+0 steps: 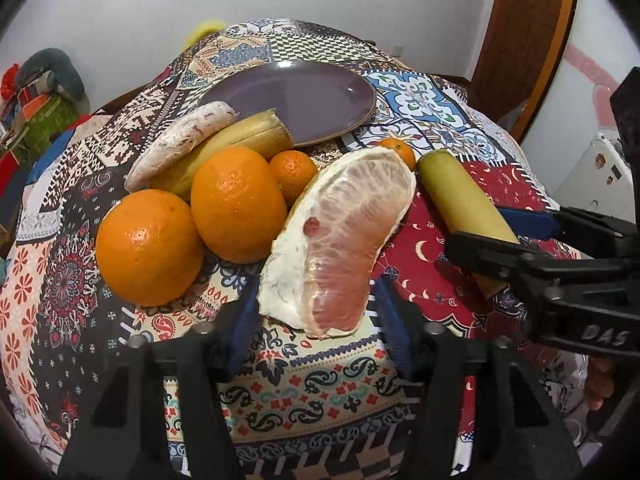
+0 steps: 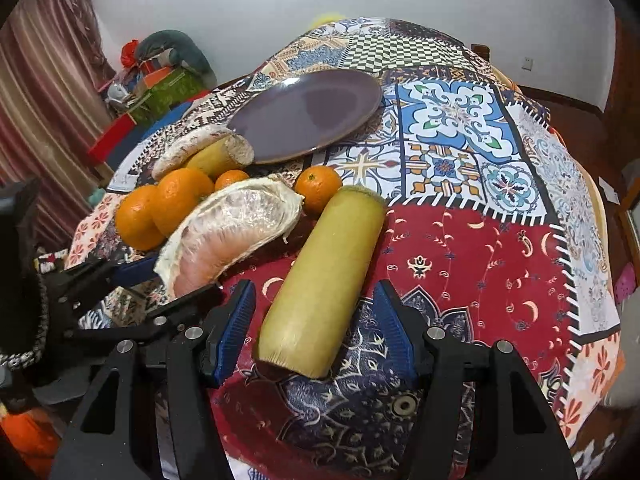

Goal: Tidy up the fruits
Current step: 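Grasp the peeled pomelo segment with the left tool while the right tool grasps the yellow cylinder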

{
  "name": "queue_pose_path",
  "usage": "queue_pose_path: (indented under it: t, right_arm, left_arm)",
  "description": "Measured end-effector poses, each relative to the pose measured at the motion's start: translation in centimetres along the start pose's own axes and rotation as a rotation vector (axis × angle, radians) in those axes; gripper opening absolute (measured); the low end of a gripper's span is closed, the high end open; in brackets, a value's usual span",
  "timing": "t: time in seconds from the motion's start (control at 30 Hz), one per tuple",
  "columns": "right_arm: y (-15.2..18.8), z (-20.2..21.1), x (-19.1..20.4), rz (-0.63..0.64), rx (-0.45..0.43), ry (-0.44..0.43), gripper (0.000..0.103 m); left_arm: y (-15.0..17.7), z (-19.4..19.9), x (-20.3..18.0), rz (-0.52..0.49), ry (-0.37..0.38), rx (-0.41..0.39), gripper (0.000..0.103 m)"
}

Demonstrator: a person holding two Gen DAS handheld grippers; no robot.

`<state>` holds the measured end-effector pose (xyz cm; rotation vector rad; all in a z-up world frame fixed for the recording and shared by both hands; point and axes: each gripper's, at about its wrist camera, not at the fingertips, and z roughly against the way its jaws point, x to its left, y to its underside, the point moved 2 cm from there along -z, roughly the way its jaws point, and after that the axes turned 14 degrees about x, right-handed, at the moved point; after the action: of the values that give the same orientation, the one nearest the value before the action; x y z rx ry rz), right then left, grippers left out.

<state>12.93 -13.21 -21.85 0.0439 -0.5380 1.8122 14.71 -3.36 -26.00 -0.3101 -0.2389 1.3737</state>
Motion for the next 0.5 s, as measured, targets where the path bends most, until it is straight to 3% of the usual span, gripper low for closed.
queue_pose_path:
  t: [0.1, 0.23, 0.5]
  right_arm:
    - [0.2, 0.1, 0.5, 0.03, -0.024, 0.039, 0.047]
    - [0.6, 0.5, 0.2, 0.046, -0.043, 0.048, 0.044]
    - [1.7, 2.0, -1.5, 0.061, -0.038, 0.05, 0.035]
  left_arm:
    - [0.2, 0.3, -0.3, -0.026, -0.014, -0.005, 0.047]
    - [0.7, 1.0, -0.5, -0.059, -0.027, -0.008, 0.046]
    - [1.8, 2.1, -0.7, -0.076, 0.058, 0.052, 0.046]
